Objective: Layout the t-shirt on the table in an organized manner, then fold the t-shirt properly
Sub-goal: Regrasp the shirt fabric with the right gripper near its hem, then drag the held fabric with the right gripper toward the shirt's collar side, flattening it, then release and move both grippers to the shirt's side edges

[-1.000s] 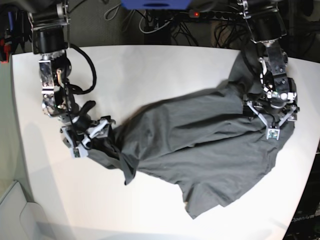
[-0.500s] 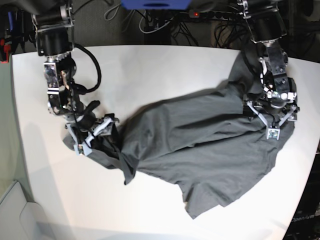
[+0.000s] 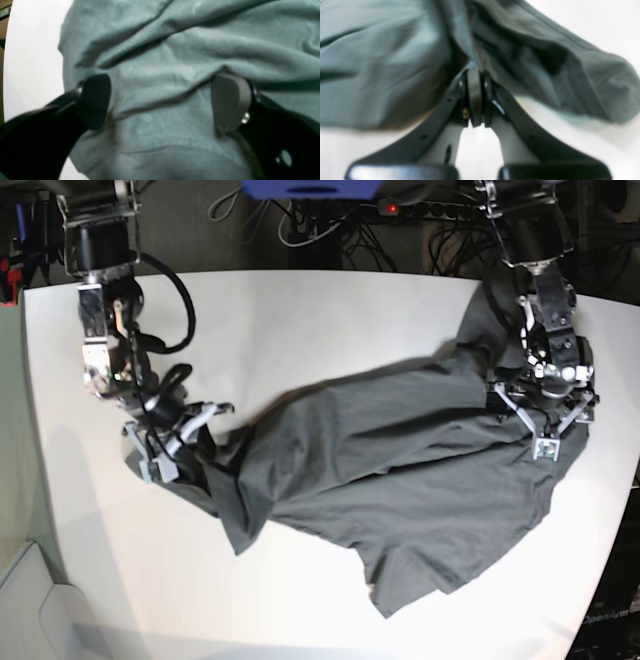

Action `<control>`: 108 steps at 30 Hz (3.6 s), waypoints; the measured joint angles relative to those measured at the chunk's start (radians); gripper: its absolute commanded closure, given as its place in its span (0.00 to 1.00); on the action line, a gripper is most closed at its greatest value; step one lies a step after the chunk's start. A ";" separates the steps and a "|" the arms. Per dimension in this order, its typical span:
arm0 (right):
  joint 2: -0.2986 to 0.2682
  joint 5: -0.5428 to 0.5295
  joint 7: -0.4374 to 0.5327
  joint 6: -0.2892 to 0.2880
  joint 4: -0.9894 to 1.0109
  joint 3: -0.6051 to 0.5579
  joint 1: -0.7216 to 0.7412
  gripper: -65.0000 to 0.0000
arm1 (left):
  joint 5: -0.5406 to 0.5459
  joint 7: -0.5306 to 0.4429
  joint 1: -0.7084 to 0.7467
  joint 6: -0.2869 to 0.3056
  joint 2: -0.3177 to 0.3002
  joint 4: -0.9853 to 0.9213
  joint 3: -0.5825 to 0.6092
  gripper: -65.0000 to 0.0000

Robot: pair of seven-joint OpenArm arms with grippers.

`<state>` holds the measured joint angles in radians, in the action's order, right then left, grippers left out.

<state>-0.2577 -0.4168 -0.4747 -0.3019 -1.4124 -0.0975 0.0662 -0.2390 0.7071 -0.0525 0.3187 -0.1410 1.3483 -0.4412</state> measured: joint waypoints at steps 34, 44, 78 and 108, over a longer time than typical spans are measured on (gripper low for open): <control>-0.008 -0.007 0.014 -0.177 -0.567 0.204 -0.905 1.00 | -0.019 0.045 -0.026 0.010 -0.045 -0.007 0.004 0.05; -0.014 -0.006 0.016 -0.183 -0.567 0.192 -0.979 1.00 | -0.029 0.074 -0.021 0.016 -0.083 0.021 0.081 0.05; -0.038 0.002 0.005 -0.284 -0.542 0.059 -0.882 0.54 | -0.040 0.090 -0.012 0.164 -0.135 0.188 0.077 0.05; 0.050 0.004 -0.558 -0.293 -0.111 0.026 0.147 1.00 | -0.048 0.418 0.273 0.160 0.039 0.510 -0.165 1.00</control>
<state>-0.2077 -0.4129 -1.0325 -0.5945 -1.5238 -0.0715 0.2134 -0.2867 1.1248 0.2203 0.4786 -0.1017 1.8587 -0.6060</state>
